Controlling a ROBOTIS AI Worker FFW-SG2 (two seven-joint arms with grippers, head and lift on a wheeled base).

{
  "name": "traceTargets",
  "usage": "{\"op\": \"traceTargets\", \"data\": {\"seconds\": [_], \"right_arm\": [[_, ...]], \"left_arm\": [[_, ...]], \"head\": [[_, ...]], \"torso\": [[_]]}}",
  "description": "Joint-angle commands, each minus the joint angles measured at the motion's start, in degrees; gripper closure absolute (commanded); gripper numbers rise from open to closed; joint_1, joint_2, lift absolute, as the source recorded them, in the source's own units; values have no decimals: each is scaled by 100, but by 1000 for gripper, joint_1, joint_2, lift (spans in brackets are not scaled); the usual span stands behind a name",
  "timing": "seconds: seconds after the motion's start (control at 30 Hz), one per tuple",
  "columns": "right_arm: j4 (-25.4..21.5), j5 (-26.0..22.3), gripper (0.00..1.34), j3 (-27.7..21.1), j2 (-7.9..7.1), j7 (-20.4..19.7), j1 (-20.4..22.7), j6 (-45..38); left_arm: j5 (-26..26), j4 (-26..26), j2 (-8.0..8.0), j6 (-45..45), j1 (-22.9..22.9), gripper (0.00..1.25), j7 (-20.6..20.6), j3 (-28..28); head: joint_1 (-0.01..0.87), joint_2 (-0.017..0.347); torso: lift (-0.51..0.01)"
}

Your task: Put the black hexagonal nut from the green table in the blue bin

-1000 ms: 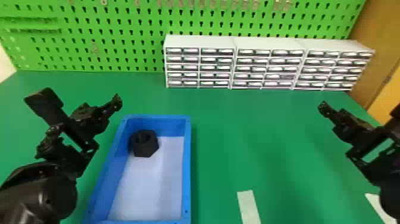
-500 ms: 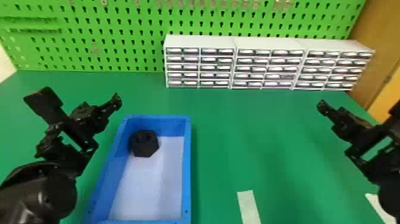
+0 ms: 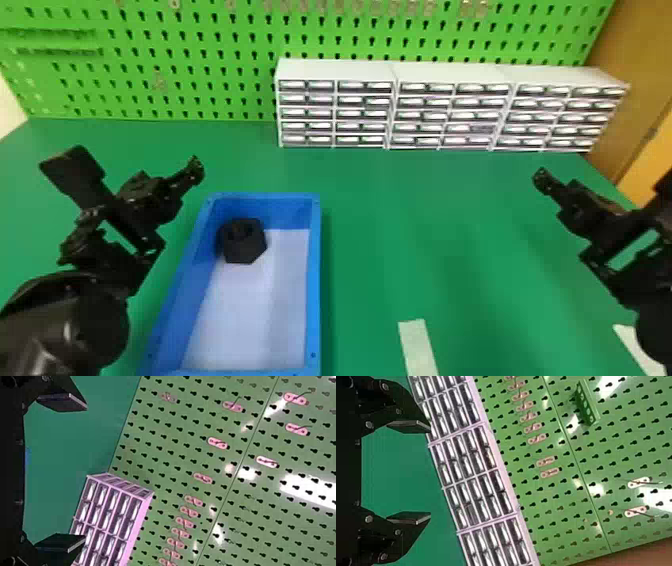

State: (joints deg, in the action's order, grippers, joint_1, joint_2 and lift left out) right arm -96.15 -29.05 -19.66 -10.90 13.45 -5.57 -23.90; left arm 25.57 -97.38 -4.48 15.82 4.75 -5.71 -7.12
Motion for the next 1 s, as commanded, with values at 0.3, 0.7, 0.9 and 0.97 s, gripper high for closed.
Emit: {"op": "traceTargets", "data": {"seconds": [0.3,0.7,0.9,0.97], "right_arm": [[0,5,487,6,-9,0,4,-18],[0,5,487,15,-9,0,-5,-27],[0,5,487,15,-9,0,-5,-27],[0,5,487,15,-9,0,-5,-35]], "left_arm": [[0,0,0,0,0,119,0,18],[9,0,0,0,0,119,0,27],[9,0,0,0,0,119,0,18],[9,0,0,0,0,119,0,18]], "head": [[692,9],[692,9],[692,9],[692,9]], "torso": [[-97],[-97],[-97],[-97]]}}
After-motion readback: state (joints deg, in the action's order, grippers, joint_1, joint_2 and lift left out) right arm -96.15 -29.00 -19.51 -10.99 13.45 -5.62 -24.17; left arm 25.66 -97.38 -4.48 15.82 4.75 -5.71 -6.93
